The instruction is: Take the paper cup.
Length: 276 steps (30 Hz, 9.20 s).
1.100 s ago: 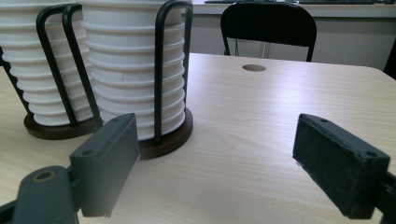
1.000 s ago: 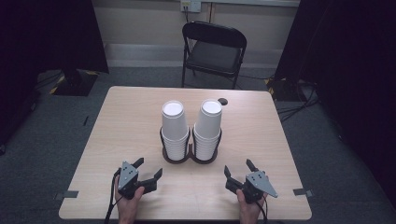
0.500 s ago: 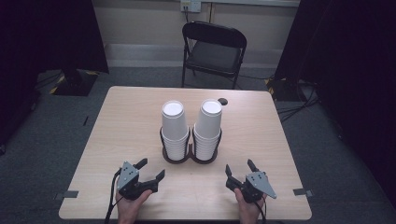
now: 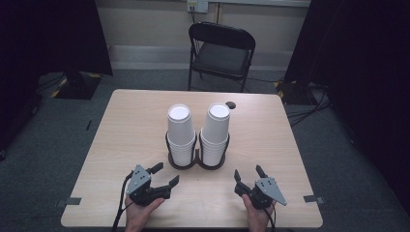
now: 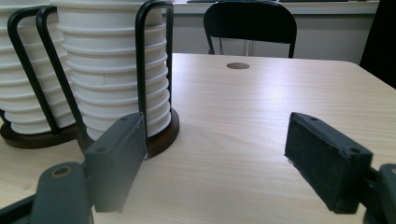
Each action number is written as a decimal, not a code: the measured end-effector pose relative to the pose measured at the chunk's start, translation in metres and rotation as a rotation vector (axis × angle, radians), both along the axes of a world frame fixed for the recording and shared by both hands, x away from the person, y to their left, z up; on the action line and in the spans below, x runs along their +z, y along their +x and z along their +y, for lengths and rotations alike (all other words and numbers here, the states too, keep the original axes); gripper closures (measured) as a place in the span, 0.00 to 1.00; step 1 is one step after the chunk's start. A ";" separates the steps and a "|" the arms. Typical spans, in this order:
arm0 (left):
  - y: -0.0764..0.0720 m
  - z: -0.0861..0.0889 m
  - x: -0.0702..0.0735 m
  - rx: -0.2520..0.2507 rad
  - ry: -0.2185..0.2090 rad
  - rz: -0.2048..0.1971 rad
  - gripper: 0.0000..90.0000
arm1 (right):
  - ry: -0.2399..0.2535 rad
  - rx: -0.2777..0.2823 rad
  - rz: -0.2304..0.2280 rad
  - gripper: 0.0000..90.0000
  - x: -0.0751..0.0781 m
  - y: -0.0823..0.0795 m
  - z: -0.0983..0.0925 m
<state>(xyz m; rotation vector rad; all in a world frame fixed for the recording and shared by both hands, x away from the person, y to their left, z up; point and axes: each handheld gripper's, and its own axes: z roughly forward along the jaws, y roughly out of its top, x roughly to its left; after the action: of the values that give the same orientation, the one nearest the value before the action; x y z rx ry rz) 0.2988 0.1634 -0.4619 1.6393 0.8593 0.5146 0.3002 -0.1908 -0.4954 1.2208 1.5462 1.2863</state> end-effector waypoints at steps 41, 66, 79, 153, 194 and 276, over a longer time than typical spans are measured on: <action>0.028 -0.052 0.070 -0.220 0.072 -0.059 0.24 | 0.001 0.016 0.006 0.21 0.000 0.001 -0.001; 0.044 -0.067 0.103 -0.245 0.058 -0.096 0.17 | 0.003 0.021 0.001 0.21 0.000 0.000 -0.001; 0.055 -0.080 0.125 -0.238 0.098 -0.111 0.19 | 0.011 0.027 -0.001 0.21 0.000 -0.001 -0.001; 0.151 -0.147 0.141 -0.184 0.344 0.109 0.21 | 0.014 0.075 0.007 0.25 0.000 0.000 -0.001; 0.136 -0.133 0.158 -0.164 0.187 -0.026 0.22 | 0.017 0.074 0.011 0.25 0.000 0.000 -0.002; 0.083 -0.071 0.178 -0.179 -0.118 -0.161 0.23 | 0.014 0.081 0.014 0.24 0.000 0.001 -0.001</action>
<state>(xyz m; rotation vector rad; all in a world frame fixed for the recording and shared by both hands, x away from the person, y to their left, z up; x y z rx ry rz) 0.3818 0.0920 -0.2843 1.5269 0.6060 0.4550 0.3009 -0.1922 -0.4952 1.1890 1.6136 1.3446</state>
